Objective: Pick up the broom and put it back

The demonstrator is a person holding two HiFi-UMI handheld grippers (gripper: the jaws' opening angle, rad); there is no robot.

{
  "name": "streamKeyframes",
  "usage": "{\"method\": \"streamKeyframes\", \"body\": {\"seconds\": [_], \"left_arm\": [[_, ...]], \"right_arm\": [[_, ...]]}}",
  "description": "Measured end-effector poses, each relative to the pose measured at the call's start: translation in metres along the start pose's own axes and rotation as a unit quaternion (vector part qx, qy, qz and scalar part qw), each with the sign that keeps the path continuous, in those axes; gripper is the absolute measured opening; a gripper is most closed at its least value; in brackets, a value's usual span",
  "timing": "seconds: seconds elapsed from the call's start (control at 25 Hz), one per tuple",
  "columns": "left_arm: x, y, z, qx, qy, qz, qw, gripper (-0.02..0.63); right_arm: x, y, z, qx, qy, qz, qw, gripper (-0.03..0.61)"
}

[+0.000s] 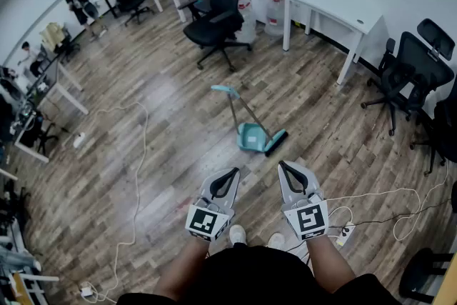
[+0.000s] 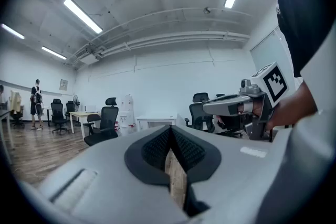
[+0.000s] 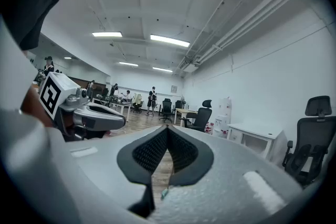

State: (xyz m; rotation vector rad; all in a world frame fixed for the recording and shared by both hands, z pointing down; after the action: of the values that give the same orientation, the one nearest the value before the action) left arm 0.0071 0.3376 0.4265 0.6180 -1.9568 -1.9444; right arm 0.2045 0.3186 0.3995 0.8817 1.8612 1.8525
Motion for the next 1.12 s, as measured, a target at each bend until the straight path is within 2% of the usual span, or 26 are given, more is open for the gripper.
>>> {"method": "streamKeyframes", "body": {"seconds": [0.24,0.36,0.52,0.84,1.12], "left_arm": [[0.021,0.006,0.008,0.010,0.009,0.019,0.9997,0.018],[0.030,0.008,0.009,0.010,0.015,0.024,0.9995,0.018],[0.045,0.014,0.013,0.011,0.020,0.034,0.9991,0.018],[0.078,0.023,0.024,0.012,0.038,0.033,0.9987,0.018],[0.103,0.027,0.024,0.015,0.030,0.038,0.9987,0.018]], "right_arm": [[0.015,-0.004,-0.017,0.009,0.001,0.006,1.000,0.002],[0.020,-0.002,-0.026,0.014,0.000,-0.007,1.000,0.002],[0.027,-0.004,-0.038,-0.010,0.011,-0.022,1.000,0.003],[0.052,0.002,-0.062,0.006,0.027,-0.008,1.000,0.003],[0.049,0.009,-0.082,0.018,0.036,-0.012,0.999,0.003]]}}
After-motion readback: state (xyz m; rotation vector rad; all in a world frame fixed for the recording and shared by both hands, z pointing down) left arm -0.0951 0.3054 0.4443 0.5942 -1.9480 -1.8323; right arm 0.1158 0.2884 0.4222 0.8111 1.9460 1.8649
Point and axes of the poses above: the fingertips, and each gripper's own axes: z backward along the fingers, x to its left, y out of its underside, the point moved 8 cm from there along z, backward along the fingers, and after that the axes turned 3 degrees about -y, right-handed, at the moved point
